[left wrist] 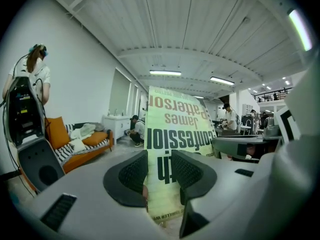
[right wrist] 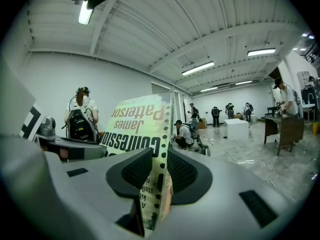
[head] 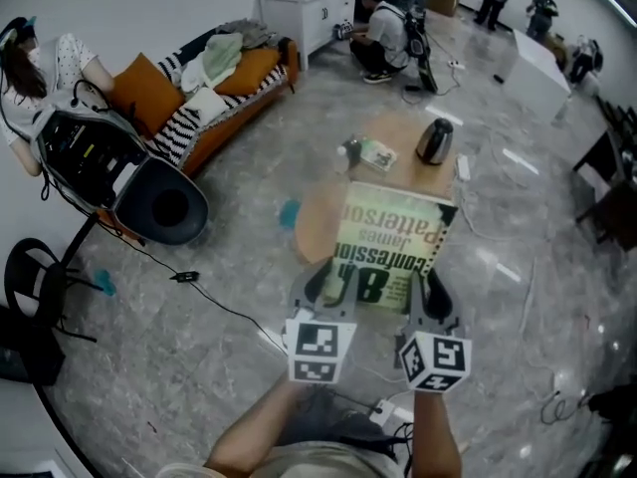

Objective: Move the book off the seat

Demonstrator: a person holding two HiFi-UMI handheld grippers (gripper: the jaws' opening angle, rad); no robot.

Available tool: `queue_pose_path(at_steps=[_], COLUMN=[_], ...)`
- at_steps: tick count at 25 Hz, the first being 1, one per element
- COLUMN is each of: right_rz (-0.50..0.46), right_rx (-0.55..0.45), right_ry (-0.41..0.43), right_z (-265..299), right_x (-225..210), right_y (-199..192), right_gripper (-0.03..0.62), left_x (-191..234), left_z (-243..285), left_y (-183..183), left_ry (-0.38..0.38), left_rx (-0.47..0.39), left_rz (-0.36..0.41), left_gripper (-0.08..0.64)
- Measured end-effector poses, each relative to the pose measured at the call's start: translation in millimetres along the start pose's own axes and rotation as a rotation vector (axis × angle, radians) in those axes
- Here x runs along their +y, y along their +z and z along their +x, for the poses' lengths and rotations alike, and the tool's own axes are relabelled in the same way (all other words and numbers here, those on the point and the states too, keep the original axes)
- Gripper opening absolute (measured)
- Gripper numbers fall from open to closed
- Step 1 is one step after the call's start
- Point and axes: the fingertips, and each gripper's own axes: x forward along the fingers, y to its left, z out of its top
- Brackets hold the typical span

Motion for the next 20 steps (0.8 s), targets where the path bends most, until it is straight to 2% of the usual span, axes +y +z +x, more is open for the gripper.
queue_pose_path(at_steps=[7, 20], right_rz=[0.039, 0.103], right_rx=[0.095, 0.238], right_ry=[-0.047, -0.035], right_z=[26.2, 87.0], right_x=[1.2, -54.9], right_y=[-30.6, -127.7], right_gripper=[0.101, 0.101], left_x=[18.1, 7.1], left_z=[27.5, 113.2], left_y=[-28.7, -116.1], left_ry=[-0.038, -0.024], left_rx=[0.097, 0.239], left_rz=[-0.025, -0.063], left_gripper=[0.150, 0.150])
